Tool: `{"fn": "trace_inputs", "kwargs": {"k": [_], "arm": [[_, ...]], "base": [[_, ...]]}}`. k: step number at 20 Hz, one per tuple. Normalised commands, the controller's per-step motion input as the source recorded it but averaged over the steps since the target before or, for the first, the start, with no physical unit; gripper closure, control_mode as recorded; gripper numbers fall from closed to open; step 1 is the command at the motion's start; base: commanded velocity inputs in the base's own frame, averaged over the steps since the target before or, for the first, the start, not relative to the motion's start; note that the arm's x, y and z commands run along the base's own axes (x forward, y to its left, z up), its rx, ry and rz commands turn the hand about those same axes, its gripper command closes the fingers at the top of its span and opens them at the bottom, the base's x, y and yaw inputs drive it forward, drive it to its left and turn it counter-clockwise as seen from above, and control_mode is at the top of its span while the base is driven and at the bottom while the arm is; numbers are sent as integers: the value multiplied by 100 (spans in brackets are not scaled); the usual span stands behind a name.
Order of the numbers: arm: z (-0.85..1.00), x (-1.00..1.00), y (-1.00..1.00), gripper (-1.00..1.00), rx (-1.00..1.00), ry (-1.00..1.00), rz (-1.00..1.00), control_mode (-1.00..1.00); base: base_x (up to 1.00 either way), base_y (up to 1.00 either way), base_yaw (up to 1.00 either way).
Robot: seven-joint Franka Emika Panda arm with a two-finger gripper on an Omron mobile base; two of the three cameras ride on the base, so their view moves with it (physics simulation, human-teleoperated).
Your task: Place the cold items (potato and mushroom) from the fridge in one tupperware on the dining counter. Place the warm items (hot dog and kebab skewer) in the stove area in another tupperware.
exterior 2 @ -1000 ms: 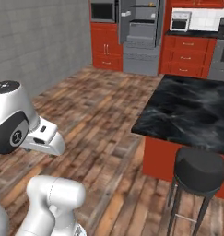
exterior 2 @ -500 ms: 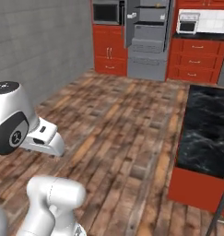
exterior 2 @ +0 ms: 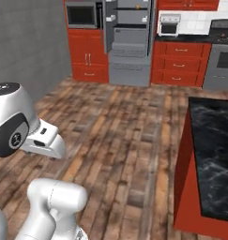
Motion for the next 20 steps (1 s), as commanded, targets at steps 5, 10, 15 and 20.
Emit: {"fn": "trace_inputs", "kwargs": {"k": [5, 10, 15, 20], "arm": [[0, 0, 0, -100, 0, 0, 0, 100], [0, 0, 0, -100, 0, 0, 0, 100], [0, 0, 0, -100, 0, 0, 0, 100], [0, 0, 0, -100, 0, 0, 0, 100]], "base": [[100, 61, -12], [100, 63, -1], [100, 19, 10], [100, 0, 14]]}}
